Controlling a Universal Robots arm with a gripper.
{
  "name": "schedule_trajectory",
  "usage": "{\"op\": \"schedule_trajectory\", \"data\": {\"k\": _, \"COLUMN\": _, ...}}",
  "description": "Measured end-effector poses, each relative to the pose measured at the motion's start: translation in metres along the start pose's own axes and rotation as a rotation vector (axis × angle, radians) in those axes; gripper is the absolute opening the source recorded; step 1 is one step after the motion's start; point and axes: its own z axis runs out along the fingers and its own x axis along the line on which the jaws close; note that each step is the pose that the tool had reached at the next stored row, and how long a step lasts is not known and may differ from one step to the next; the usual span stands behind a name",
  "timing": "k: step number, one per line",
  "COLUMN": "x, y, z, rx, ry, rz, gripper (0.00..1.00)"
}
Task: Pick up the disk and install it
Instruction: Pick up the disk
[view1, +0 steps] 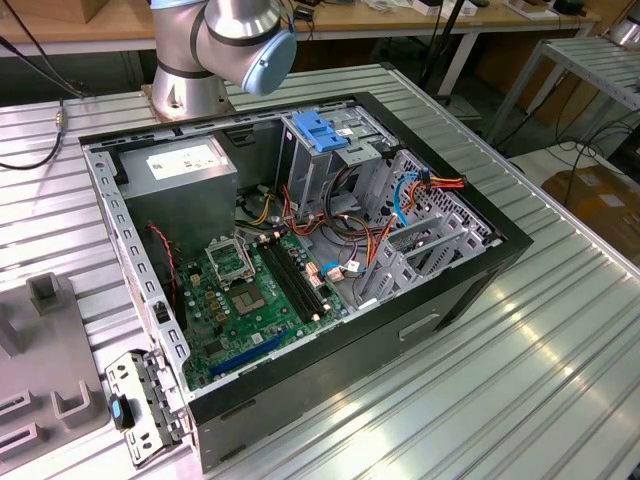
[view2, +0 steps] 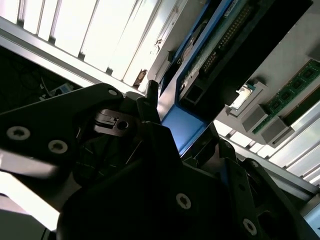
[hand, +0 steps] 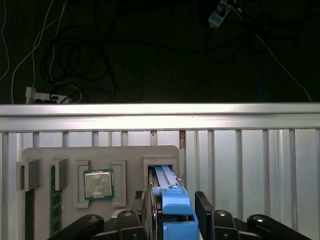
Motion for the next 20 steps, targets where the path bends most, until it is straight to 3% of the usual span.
{"op": "schedule_trajectory", "data": {"k": 8, "x": 0.0, "y": -0.0012, "z": 0.0008, "rx": 0.003, "ry": 0.0009, "rz": 0.0, "gripper": 0.51}}
{"op": "schedule_trajectory", "data": {"k": 12, "x": 0.0, "y": -0.0015, "z": 0.0012, "rx": 0.0152, "ry": 0.0027, "rz": 0.0, "gripper": 0.51}}
{"op": "schedule_trajectory", "data": {"k": 20, "x": 0.0, "y": -0.0015, "z": 0.0013, "rx": 0.0156, "ry": 0.0027, "rz": 0.0, "gripper": 0.51}}
